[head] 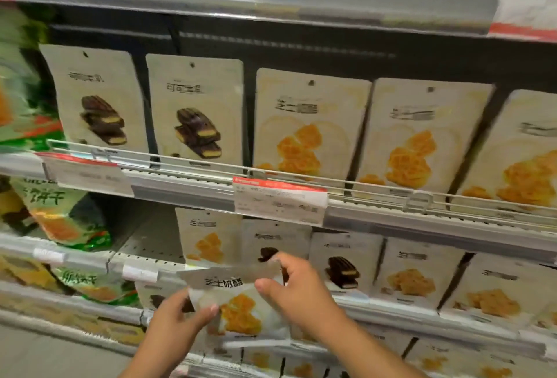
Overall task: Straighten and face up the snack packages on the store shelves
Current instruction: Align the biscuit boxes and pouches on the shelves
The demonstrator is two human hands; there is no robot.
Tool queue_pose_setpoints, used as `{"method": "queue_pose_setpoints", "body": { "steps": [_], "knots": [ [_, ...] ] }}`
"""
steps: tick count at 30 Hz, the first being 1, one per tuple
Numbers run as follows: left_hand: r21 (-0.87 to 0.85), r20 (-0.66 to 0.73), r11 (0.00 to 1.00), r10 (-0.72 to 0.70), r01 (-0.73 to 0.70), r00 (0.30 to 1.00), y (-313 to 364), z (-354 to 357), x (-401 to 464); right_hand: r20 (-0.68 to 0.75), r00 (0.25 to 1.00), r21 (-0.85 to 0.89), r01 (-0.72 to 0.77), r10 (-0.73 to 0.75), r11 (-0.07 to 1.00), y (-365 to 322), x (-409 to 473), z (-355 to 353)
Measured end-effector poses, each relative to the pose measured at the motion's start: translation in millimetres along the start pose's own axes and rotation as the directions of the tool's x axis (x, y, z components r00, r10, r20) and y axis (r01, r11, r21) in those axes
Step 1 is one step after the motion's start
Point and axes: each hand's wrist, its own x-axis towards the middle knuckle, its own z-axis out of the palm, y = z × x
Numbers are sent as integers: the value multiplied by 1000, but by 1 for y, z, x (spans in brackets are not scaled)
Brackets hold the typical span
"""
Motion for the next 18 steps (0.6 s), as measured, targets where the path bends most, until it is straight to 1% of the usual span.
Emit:
{"method": "queue_pose_setpoints", "body": {
  "steps": [3,6,7,9,11,14,17,18],
  "knots": [
    [4,-116,1000,-20,20,993,-20,-32,36,70,997,-77,33,-27,997,-10,48,27],
    [-3,-239,999,-43,43,970,-33,-67,67,149,983,-165,133,-109,977,-25,95,59],
    [-2,-272,999,-35,36,962,-35,-79,76,166,976,-182,171,-141,968,-34,108,70],
    [55,-354,998,-5,26,935,-38,-106,93,183,968,-201,209,-173,957,-50,131,91],
    [106,-416,993,7,41,909,-40,-131,112,199,968,-221,193,-150,956,-67,148,109],
    [139,-493,989,24,52,870,-39,-159,138,248,965,-232,140,-81,963,-86,166,133],
    [105,-535,994,42,17,844,-42,-174,166,210,975,-292,-3,68,956,-101,180,155],
    [94,-520,995,21,33,854,-43,-180,176,184,977,-339,-39,107,940,-102,185,162]
  ]
}}
